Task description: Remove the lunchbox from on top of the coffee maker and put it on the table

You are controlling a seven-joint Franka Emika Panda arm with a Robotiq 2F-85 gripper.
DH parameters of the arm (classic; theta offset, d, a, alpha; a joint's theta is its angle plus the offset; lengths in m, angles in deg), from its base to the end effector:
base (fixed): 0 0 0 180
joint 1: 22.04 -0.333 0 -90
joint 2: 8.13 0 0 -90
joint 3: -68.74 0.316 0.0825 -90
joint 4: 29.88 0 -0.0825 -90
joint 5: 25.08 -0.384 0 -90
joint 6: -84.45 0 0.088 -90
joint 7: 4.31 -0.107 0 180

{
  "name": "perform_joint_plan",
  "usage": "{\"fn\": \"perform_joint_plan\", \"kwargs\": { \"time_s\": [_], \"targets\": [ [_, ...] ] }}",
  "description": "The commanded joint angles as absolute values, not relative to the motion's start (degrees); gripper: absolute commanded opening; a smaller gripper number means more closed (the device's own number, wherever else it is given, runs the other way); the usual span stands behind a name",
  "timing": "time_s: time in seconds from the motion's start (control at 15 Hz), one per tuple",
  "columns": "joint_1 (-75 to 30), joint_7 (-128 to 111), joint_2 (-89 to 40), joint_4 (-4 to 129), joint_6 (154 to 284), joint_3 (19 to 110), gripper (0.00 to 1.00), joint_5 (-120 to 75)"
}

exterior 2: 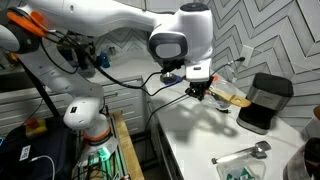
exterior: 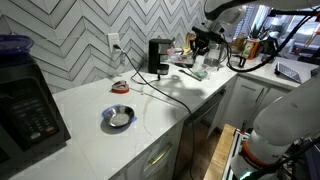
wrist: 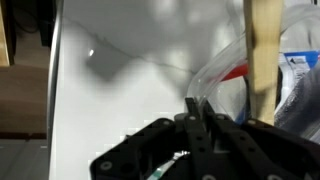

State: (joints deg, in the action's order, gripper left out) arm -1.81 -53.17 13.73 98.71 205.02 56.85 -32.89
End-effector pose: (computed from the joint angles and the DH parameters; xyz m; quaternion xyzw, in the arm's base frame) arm 0.3909 -0.2486 0.5395 -0.7352 0.6604 -0.0987 0.1167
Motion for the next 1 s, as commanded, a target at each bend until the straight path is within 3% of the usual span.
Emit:
{"fn": "perform_joint_plan", "kwargs": {
  "time_s": [0.0,0.4,0.47,0.87,0.93],
  "targets": [
    [0.07,-64.20,21.77,113.32,213.48,60.62,0.02,-32.49],
    [1.43,-82.31,29.19,135.14,227.61,68.09,0.02,-32.32],
    [1.86,-85.62,22.37,127.38,226.30,69.32,0.02,-31.67],
    [6.24,-99.01,26.23,128.09,228.61,73.67,0.02,-23.13],
    [3.70,-96.80,24.32,127.69,228.59,71.76,0.07,-24.77]
  ]
}}
